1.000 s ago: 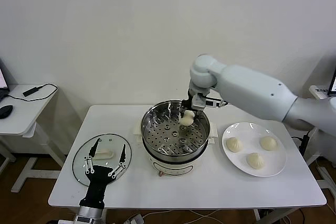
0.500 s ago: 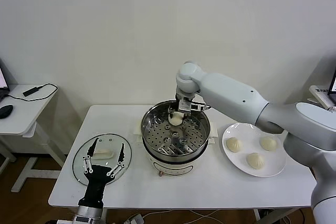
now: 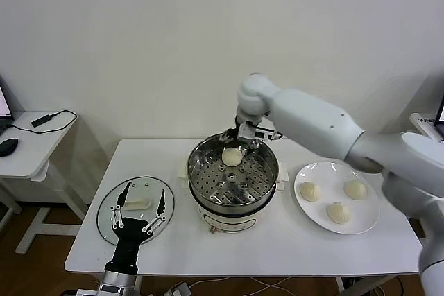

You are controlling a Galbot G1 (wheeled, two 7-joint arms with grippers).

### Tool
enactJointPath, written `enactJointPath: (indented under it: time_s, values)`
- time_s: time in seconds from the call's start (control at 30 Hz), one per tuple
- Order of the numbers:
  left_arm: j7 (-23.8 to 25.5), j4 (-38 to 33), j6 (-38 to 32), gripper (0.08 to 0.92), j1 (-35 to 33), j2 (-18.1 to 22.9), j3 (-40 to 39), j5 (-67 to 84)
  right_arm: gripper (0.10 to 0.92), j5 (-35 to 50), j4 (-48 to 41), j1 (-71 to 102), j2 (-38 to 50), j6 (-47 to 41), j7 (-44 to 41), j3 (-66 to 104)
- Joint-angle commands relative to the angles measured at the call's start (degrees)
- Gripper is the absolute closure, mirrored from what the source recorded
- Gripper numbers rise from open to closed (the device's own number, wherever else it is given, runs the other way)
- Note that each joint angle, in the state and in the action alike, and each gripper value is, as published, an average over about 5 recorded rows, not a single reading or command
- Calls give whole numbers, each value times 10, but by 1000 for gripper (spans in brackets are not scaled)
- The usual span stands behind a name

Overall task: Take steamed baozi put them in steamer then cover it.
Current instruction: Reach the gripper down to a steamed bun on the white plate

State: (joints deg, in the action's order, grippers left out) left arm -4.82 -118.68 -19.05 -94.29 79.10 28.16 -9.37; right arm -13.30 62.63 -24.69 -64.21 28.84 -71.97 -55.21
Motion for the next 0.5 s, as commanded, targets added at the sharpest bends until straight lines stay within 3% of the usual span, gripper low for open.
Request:
enactJointPath:
  time_s: [0.03, 0.27, 0.5]
  values:
    - [0, 1, 0, 177, 0, -1, -1, 0, 203, 258, -8, -100, 111, -112, -42, -67]
    - [0, 7, 1, 177, 3, -5, -4, 0, 203, 364, -35, -126, 218, -230, -53, -218]
    - [0, 14, 2, 177, 7, -5, -5, -1, 203, 360, 19, -28, 269, -273, 25, -250]
